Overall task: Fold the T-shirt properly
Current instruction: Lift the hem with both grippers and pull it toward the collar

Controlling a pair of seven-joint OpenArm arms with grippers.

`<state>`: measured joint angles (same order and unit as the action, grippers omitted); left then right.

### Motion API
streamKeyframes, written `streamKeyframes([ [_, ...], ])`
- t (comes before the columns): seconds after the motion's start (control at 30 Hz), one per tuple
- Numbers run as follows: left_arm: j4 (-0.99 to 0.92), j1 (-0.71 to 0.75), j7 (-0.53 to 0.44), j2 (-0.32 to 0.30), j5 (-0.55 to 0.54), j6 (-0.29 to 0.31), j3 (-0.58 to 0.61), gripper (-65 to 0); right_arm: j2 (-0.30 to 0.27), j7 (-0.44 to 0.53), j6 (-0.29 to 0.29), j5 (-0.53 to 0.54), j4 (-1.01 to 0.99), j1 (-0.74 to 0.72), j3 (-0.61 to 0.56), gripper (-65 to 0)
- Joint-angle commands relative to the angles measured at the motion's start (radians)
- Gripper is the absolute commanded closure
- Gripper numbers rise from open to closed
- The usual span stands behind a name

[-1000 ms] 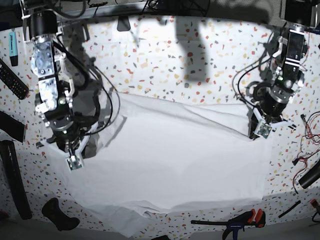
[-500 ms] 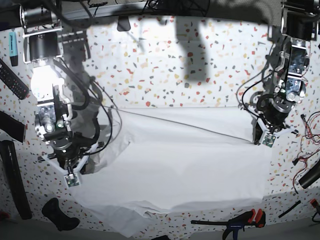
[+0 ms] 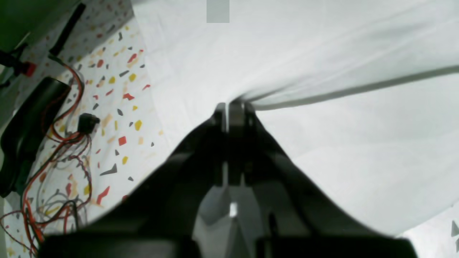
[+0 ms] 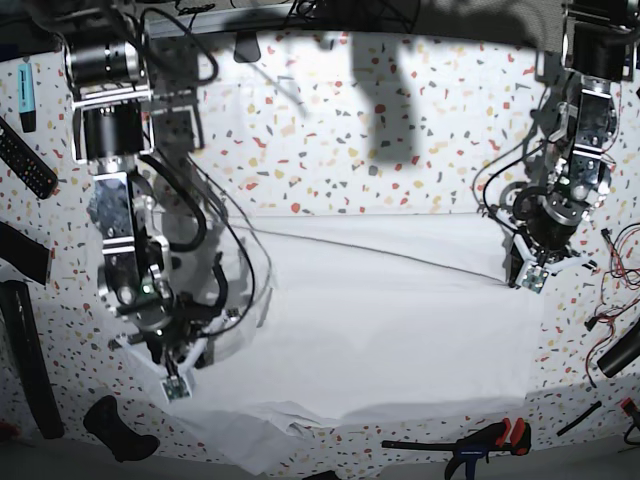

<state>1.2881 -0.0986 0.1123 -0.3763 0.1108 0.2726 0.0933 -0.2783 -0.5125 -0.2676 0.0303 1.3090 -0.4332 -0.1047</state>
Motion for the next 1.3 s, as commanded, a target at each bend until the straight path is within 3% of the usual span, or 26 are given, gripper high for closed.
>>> streamKeyframes([
  [0.0, 0.014, -0.018, -0.023, -0.012, -0.007, -0.011, -0.006, 0.0, 0.0, 0.026, 0.001, -0.001, -0.003, -0.051, 0.006, 0.0],
  [0.37, 0.014, -0.018, -0.023, -0.012, -0.007, -0.011, -0.006, 0.0, 0.06, 0.05, -0.035, -0.002, -0.195, -0.16, -0.002, 0.0],
  [0.67, 0.014, -0.018, -0.023, -0.012, -0.008, -0.011, -0.006, 0.0, 0.061, 0.09, -0.048, -0.084, -0.223, -0.185, -0.2, 0.0],
  [0.87, 0.014, -0.017, -0.023, -0.012, -0.007, -0.011, -0.006, 0.0, 0.085, 0.102, 0.01, -0.159, -0.223, -0.2, -0.25, 0.0],
  [1.07, 0.014, -0.018, -0.023, -0.012, -0.007, -0.011, -0.006, 0.0, 0.084, 0.105, 0.048, -0.159, -0.223, -0.213, -0.25, 0.0],
  [1.27, 0.014, -0.015, -0.022, -0.012, -0.007, -0.011, -0.006, 0.0, 0.084, 0.073, 0.175, -0.188, -0.223, -0.225, -0.249, 0.0],
])
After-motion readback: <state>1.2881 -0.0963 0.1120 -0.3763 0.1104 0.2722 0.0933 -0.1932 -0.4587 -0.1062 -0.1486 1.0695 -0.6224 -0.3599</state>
